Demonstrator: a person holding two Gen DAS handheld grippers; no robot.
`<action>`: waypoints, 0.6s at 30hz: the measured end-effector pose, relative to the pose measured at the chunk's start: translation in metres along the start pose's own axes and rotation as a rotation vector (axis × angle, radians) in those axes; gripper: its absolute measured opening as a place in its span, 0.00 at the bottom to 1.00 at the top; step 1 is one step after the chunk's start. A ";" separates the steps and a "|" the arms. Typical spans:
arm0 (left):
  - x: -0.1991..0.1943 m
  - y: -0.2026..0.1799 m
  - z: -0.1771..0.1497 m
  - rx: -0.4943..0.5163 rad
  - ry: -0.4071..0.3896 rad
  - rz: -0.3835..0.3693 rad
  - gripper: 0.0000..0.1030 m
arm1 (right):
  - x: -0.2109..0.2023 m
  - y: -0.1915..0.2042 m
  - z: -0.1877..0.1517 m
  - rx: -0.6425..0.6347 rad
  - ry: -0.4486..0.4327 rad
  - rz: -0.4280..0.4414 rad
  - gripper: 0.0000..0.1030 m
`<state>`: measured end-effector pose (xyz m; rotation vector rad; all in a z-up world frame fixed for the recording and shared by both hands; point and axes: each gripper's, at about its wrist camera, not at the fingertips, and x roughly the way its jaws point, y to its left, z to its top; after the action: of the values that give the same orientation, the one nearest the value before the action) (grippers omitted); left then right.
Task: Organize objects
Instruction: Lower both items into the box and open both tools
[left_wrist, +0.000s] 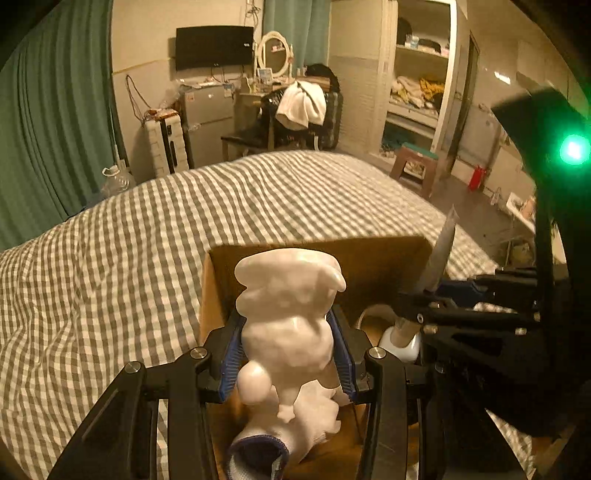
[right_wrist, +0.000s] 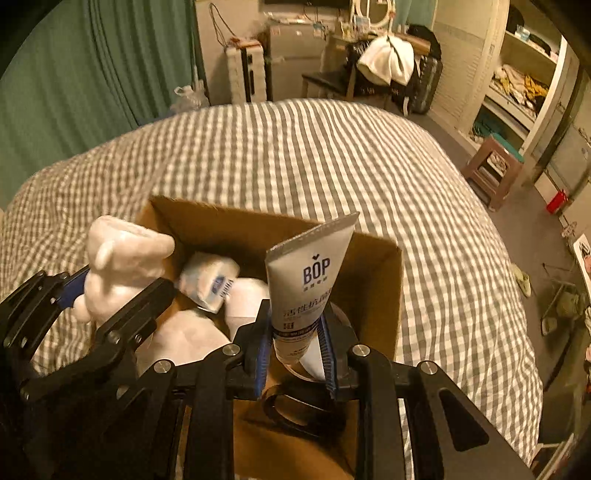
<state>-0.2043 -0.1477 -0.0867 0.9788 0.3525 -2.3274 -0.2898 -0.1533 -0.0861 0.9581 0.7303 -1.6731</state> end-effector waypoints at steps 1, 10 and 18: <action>0.003 -0.001 -0.002 0.002 0.003 -0.003 0.43 | 0.005 -0.002 -0.001 0.008 0.007 0.003 0.22; 0.021 -0.003 -0.016 -0.034 0.044 0.001 0.43 | 0.020 -0.017 -0.012 0.070 0.033 0.070 0.23; 0.022 0.000 -0.019 -0.058 0.062 0.024 0.45 | 0.004 -0.026 -0.013 0.082 -0.018 0.102 0.29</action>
<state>-0.2061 -0.1479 -0.1153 1.0224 0.4283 -2.2561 -0.3117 -0.1368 -0.0953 1.0199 0.5954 -1.6304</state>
